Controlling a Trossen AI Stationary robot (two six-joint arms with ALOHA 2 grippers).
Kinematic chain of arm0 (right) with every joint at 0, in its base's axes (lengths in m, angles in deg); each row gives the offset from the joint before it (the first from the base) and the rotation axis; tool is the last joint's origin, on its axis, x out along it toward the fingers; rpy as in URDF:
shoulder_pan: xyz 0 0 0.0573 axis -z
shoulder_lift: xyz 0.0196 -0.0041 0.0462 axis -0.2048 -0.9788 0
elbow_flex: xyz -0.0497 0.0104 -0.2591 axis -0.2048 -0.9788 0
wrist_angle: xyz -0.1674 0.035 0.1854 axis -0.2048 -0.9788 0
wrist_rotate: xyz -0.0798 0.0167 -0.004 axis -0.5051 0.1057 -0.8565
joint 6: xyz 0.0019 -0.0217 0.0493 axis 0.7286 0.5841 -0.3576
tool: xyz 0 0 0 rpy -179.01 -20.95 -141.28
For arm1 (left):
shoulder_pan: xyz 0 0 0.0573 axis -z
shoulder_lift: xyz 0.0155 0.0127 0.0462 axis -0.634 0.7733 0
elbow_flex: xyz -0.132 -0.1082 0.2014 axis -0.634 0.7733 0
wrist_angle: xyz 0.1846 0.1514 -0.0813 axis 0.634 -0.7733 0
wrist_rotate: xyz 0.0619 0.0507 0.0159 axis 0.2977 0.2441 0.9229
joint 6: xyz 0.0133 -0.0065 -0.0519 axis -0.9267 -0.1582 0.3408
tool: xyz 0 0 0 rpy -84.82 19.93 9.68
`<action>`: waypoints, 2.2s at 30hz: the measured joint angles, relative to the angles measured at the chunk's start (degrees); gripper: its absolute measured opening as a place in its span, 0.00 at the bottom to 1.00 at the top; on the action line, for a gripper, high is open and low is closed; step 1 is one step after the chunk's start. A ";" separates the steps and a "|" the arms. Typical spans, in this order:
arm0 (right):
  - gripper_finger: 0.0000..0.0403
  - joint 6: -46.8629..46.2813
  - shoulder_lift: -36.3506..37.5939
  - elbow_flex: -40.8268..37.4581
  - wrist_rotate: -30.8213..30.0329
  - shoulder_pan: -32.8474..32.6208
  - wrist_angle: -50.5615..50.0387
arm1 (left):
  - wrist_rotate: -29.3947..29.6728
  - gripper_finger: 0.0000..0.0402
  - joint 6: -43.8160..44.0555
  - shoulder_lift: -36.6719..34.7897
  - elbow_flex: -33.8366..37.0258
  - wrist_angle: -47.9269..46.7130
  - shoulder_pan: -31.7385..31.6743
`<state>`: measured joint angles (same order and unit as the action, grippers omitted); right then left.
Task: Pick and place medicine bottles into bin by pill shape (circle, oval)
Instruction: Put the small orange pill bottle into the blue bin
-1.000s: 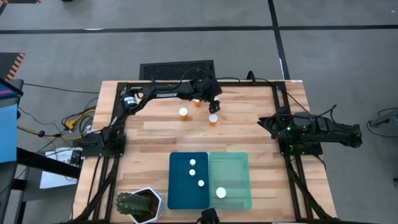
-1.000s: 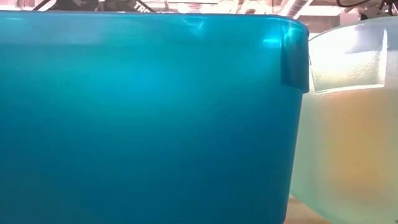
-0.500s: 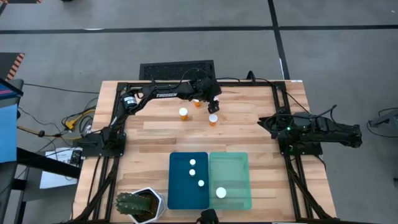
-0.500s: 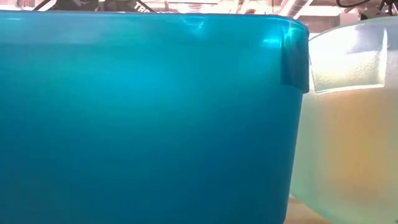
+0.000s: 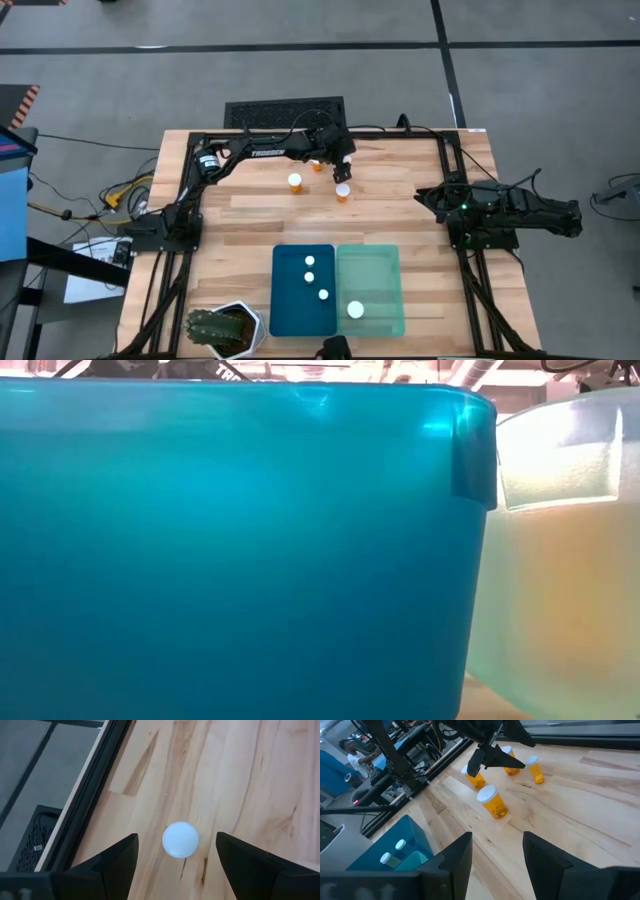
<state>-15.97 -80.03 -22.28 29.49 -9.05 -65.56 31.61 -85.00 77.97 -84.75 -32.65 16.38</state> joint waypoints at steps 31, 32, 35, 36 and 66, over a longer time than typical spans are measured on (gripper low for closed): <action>0.45 -0.04 0.02 0.00 0.02 0.02 -0.03 | -0.40 0.62 -1.90 1.77 -0.61 0.65 -0.17; 0.45 -0.04 0.02 0.00 0.02 0.02 -0.04 | -0.40 0.61 -1.86 1.77 -0.61 0.70 -0.18; 0.45 0.00 0.02 0.00 0.02 0.02 -0.04 | -0.44 0.57 -1.77 1.77 -0.61 0.77 -0.30; 0.45 0.00 0.02 0.00 0.02 0.02 -0.02 | -0.43 0.55 -1.79 1.77 -0.61 0.85 -0.31; 0.45 0.11 0.02 0.00 0.02 0.02 -0.15 | -0.66 0.27 -4.53 1.77 -0.61 1.31 -1.42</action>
<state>-15.86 -80.01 -22.28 29.51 -9.03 -65.71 30.96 -89.52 79.74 -85.36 -31.34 14.96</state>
